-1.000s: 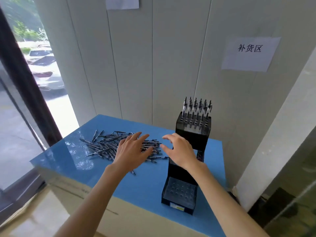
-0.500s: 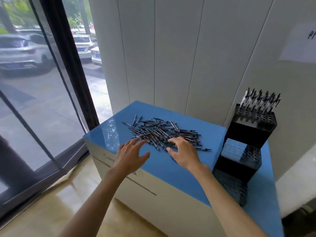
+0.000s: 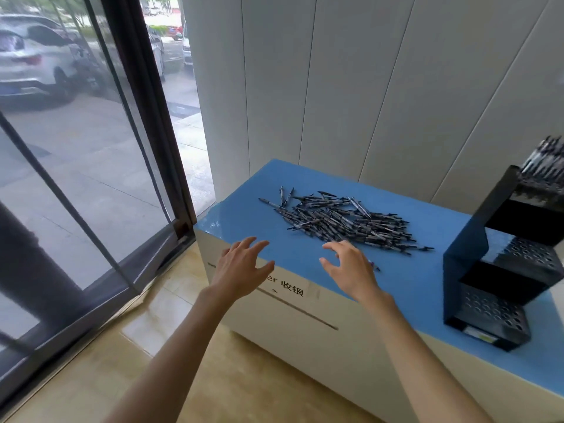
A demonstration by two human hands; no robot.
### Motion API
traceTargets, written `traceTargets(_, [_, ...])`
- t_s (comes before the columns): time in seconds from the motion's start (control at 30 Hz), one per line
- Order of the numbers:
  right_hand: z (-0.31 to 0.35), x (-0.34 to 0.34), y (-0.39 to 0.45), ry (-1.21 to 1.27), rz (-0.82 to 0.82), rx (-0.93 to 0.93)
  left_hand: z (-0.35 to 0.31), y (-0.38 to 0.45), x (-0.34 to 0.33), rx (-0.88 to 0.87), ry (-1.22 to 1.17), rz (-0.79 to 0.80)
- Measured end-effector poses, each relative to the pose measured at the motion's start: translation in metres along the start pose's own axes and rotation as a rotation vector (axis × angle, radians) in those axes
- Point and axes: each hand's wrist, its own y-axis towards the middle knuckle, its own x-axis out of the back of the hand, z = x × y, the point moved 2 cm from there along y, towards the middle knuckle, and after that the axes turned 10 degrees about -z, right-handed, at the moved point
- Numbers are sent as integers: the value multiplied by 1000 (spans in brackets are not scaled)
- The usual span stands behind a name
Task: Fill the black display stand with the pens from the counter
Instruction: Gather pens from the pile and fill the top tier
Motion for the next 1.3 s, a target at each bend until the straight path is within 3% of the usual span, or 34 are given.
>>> traceTargets(0.33, [10,-54,21,4,-7,-120,62,59,-28,-69,3,87])
traceTargets(0.87, [-7,-129,159,57,-89,-341,127,264,-87,-244,100,239])
traceTargets(1.3, [-23,-159,183,26,-106,-527,152,348,-159,-354,37,361])
